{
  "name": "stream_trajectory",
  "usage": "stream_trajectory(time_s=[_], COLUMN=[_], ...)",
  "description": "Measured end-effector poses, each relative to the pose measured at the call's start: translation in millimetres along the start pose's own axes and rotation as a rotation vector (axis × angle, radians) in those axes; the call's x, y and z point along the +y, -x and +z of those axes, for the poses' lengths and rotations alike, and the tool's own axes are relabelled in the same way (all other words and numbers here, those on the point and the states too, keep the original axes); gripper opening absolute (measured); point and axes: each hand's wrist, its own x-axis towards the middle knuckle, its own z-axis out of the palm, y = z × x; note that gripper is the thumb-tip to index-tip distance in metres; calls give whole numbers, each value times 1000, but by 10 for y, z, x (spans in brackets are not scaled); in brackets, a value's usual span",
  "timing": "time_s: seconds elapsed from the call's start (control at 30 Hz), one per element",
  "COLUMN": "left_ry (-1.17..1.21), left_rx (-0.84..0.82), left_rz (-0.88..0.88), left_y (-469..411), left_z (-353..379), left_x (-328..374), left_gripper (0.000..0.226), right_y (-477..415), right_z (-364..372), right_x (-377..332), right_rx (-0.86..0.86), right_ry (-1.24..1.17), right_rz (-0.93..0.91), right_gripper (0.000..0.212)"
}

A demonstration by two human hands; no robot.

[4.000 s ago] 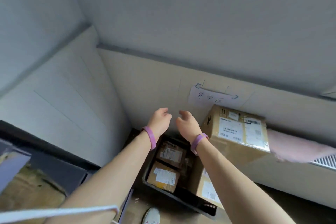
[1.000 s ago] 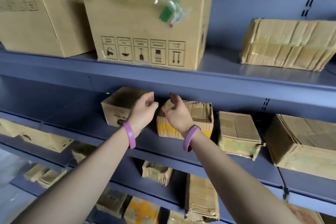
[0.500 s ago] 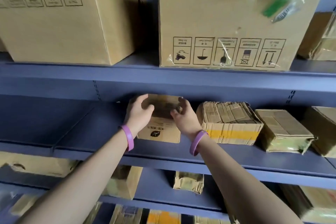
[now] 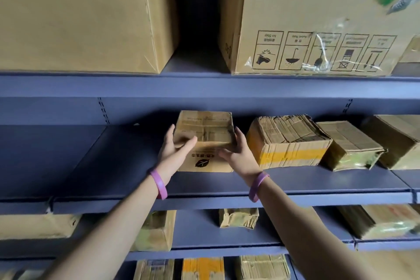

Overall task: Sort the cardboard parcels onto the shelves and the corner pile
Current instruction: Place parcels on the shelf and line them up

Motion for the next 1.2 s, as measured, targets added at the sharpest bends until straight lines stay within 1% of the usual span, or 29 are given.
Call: stream_trajectory(time_s=[0.03,0.1,0.17,0.23,0.3,0.37,0.47,0.6,0.7,0.8,0.87,0.97,1.03,1.1,1.17,1.2], left_ry=[15,34,20,-42,-102,-111,-25,155,251,279,329,420,476,520,535,536], left_rx=[-2,-24,-54,-52,-41,-32,-32,-18,-26,-71,-79,-43,-14,-5,-12,-14], left_rz=[9,4,-35,-52,-48,-30,13,45,55,75,69,52,34,16,8,6], left_y=[-5,-1,24,33,38,41,45,111,160,182,199,213,215,206,201,198], left_z=[-10,-21,-30,-26,-16,-30,-93,-145,-174,-219,-230,-227,-234,-249,-259,-264], left_x=[-56,-161,-269,-367,-421,-452,-510,-532,-526,-533,-525,-497,-479,-473,-474,-478], left_gripper=[102,83,63,49,41,36,24,30,34,36,33,23,19,19,19,19], right_y=[-1,-13,-10,23,54,70,102,198,222,217,206,185,185,204,225,223], right_z=[3,2,7,20,38,34,6,21,35,24,18,16,27,45,57,57], right_x=[63,192,308,385,439,483,540,557,537,524,530,526,513,479,475,492], right_rx=[1,4,6,22,34,50,74,117,105,78,79,106,109,105,120,128], right_ry=[2,25,50,86,127,173,188,40,11,17,36,-41,-81,-94,-103,-102], right_rz=[-2,0,3,-1,-31,-60,-89,-82,-98,-121,-125,-62,-33,-46,-78,-97], right_gripper=[79,77,68,59,54,50,42,48,56,54,52,59,57,54,60,68])
